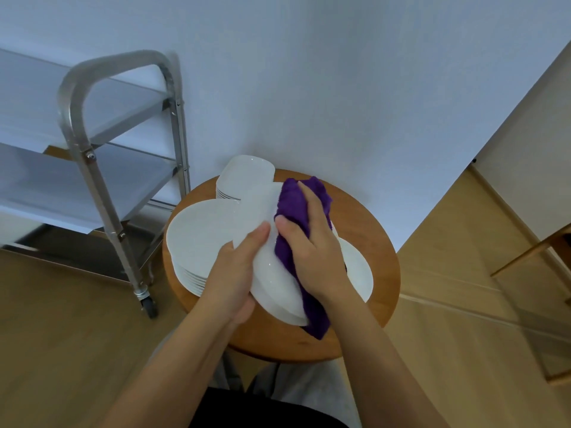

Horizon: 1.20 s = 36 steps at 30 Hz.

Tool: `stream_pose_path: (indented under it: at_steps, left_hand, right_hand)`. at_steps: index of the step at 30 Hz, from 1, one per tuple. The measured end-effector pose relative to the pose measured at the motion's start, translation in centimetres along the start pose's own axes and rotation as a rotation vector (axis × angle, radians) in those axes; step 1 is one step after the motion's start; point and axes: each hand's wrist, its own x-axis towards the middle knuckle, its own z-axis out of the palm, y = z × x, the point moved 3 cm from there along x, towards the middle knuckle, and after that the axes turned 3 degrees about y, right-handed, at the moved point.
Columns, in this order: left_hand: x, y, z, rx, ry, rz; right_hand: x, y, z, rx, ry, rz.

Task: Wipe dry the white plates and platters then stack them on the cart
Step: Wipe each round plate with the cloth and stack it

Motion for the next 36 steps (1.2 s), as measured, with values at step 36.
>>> stream_pose_path:
  at_steps: [36]
  left_hand:
    - [3.0, 1.8, -1.9, 2.091, -0.366, 0.727]
  right_hand:
    - [0.2, 4.7, -1.6, 0.671, 0.323, 0.552]
